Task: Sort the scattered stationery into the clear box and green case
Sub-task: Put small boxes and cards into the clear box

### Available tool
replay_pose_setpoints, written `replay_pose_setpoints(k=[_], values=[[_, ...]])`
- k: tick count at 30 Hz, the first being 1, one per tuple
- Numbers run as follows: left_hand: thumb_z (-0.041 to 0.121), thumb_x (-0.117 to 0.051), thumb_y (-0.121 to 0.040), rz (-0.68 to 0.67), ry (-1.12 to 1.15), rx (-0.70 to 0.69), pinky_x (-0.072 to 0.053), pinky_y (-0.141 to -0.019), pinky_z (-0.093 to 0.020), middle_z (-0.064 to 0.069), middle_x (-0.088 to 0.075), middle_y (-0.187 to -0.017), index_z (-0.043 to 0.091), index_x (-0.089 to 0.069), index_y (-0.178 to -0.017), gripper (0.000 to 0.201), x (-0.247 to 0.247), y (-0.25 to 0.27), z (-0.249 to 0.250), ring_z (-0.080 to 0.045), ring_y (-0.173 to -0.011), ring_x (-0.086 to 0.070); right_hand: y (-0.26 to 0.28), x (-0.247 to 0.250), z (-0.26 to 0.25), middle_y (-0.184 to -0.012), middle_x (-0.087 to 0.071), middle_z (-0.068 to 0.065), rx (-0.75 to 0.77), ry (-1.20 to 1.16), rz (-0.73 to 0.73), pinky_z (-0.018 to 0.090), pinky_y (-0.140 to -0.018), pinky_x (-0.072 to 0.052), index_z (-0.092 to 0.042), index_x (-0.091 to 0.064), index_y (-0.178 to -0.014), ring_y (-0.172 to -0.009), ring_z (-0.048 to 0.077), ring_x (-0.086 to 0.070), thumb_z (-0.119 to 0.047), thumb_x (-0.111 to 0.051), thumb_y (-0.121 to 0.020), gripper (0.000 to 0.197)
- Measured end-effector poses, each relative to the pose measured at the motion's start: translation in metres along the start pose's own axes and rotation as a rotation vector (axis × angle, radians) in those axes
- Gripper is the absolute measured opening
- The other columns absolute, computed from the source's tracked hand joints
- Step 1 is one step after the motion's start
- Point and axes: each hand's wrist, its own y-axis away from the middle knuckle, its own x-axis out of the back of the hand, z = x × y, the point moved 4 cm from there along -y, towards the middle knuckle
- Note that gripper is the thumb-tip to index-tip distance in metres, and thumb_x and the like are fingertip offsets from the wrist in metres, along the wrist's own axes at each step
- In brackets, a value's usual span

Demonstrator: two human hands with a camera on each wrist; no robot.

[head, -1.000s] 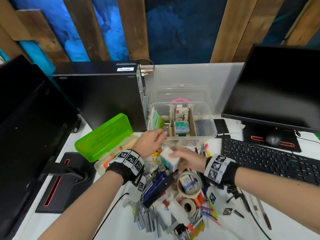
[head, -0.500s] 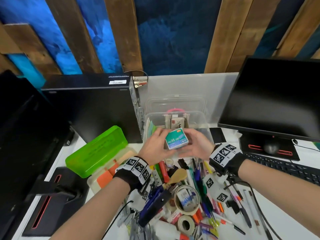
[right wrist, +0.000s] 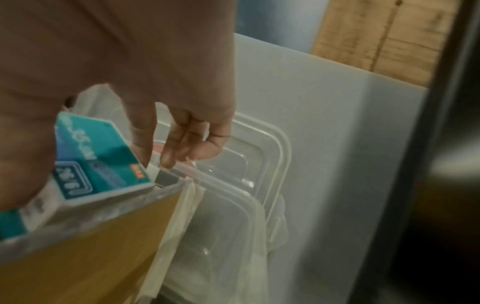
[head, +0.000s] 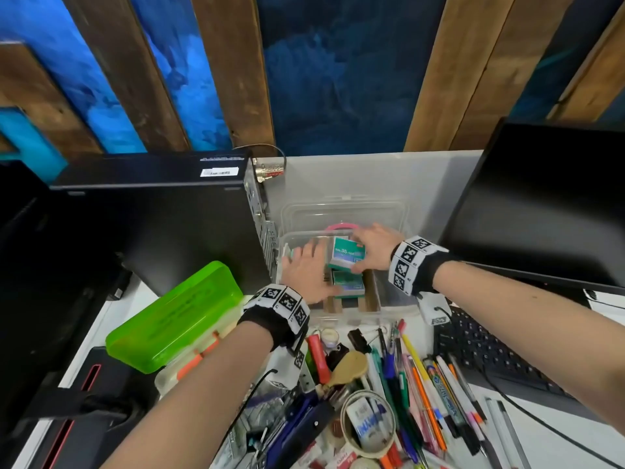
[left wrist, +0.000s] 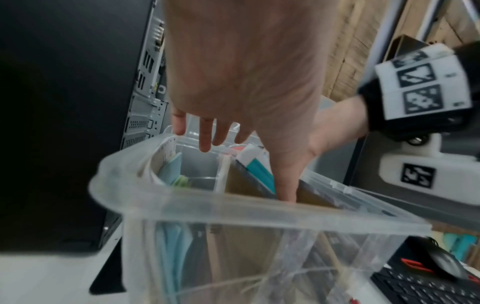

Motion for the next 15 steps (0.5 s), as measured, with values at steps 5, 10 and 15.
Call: replay_pose_setpoints(k=[5,10,15], values=[[0.072,-0.06,-0.073,-0.027,-0.158,-0.003,-0.021,-0.112,-0.052,-0.01,-0.019,-0.155,0.021,-0.008,-0.151,0.107,-0.017,0.006,-0.005,-0.029,-0.14,-0.022,-0.022,0.0,-0.008,-0.111,-0.046,0.006,0.017,0.28,-0.161,0.03,-0.074,-0.037,-0.015,-0.058,-0.111,-0.106,0.02,-0.04,-0.048,-0.078,-0.065,0.06],[0.071,-0.058,-0.075,-0.028,-0.139,-0.028,-0.017,-0.113,-0.054,-0.01,-0.017,-0.156,0.023,-0.008,-0.151,0.103,-0.015,0.008,-0.002,-0.029,-0.142,-0.019,-0.035,-0.009,-0.011,-0.094,-0.051,0.0,-0.007,0.414,-0.313,0.032,-0.068,-0.052,-0.018,-0.063,-0.089,-0.089,0.017,-0.052,-0.049,-0.082,-0.05,0.053],[0.071,-0.059,-0.074,-0.035,-0.16,-0.015,-0.016,-0.112,-0.054,-0.01,-0.017,-0.156,0.024,-0.011,-0.151,0.102,-0.013,0.009,-0.004,-0.029,-0.141,-0.019,-0.047,-0.037,-0.017,-0.094,-0.061,-0.002,0.038,0.536,-0.293,0.038,-0.085,-0.051,-0.021,-0.062,-0.086,-0.09,0.019,-0.052,-0.047,-0.08,-0.052,0.046]])
